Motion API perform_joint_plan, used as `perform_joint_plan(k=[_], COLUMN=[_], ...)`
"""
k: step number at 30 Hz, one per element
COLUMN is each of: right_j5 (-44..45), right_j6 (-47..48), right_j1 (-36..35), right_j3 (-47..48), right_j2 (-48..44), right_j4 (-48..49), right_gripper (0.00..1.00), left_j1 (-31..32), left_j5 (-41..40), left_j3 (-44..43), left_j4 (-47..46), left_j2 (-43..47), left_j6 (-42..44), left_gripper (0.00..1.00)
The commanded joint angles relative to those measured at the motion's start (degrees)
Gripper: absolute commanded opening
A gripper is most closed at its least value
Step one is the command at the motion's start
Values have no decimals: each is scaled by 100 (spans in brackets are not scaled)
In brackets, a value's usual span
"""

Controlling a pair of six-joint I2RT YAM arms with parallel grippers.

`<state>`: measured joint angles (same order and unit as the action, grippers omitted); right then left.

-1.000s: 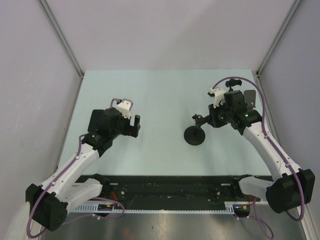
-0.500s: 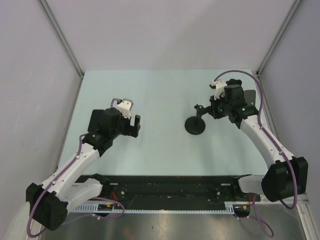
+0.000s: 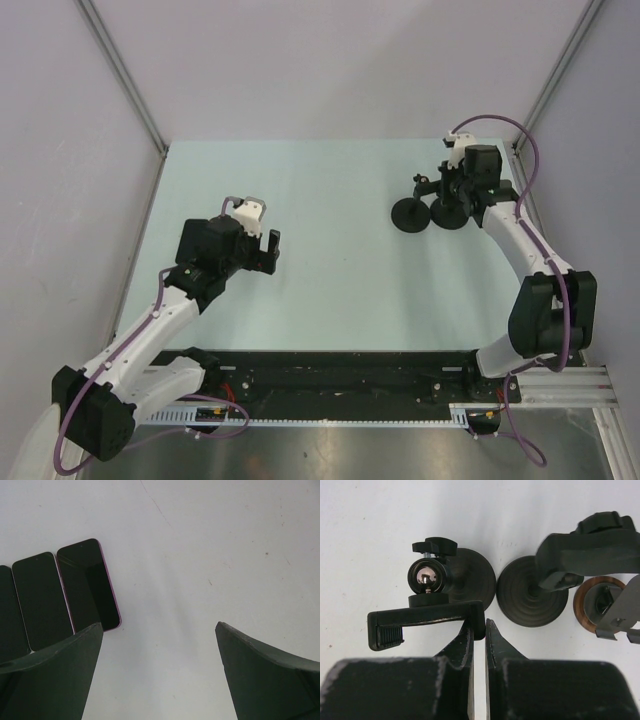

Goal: Remove the phone from the phone stand

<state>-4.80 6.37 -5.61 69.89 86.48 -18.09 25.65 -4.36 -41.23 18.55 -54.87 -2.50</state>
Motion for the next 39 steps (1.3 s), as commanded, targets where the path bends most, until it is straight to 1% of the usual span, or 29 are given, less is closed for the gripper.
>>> perform_joint_plan(k=[1, 7, 10, 11, 13, 14, 16, 17, 19, 20, 21, 24, 25, 26, 27, 29, 31, 32, 34, 35, 39], right_j5=[-126, -346, -373, -373, -338, -320, -224, -189, -83, -39, 66, 381, 461, 471, 741, 927, 1130, 1174, 1297, 1358, 1718], right_j6=[-83, -154, -215, -250, -303, -364, -408, -435, -479, -496, -531, -575, -584, -584, -593, -611, -725, -725, -707, -690, -672], right_j1=[183, 200, 200, 200, 191, 200, 191, 200, 200, 200, 200, 200, 200, 200, 200, 200, 209, 200, 200, 200, 200], right_j3=[490, 500, 500, 500, 500, 500, 508, 508, 508, 500, 500, 500, 500, 500, 491, 491, 464, 403, 324, 263, 148], right_j2=[53, 168, 63, 19, -183, -280, -587, -701, -1070, -1211, -1491, -1931, -2237, -2388, -2538, -3021, -3338, -3644, -3900, -4171, -4638], right_j4=[763, 631, 622, 631, 640, 640, 596, 578, 499, 473, 403, 289, 271, 253, 244, 235, 253, 262, 349, 384, 604], right_gripper=[0, 1, 21, 37, 49, 58, 66, 71, 77, 81, 83, 90, 92, 94, 95, 100, 100, 100, 100, 100, 100], left_j1=[10, 19, 19, 19, 19, 10, 19, 19, 19, 19, 19, 19, 19, 19, 19, 19, 19, 19, 19, 19, 19], left_j5=[-56, -30, -3, 5, -3, -38, -100, -187, -310, -372, -512, -855, -1178, -1329, -1478, -1909, -2347, -2481, -2727, -2859, -3492], left_j3=[-25, -34, -43, -34, -25, -25, -34, -86, -174, -296, -376, -806, -903, -1104, -1219, -1517, -1755, -1983, -2178, -2239, -2495], left_j4=[-132, -132, -132, -123, -132, -132, -123, -123, -114, -97, -71, 35, 52, 53, 53, 44, 44, 53, 35, 26, -306], left_j2=[29, -6, 12, 20, 90, 117, 283, 371, 564, 818, 933, 1460, 1592, 1724, 2004, 2234, 2507, 2551, 2787, 2876, 3289], left_j6=[198, 198, 180, 154, 119, 49, -31, -101, -215, -268, -355, -672, -812, -831, -822, -691, -402, -287, 11, 91, 233], left_gripper=[100, 100, 100, 100, 100, 100, 100, 100, 100, 100, 100, 100, 100, 100, 100, 100, 100, 100, 100, 100, 100])
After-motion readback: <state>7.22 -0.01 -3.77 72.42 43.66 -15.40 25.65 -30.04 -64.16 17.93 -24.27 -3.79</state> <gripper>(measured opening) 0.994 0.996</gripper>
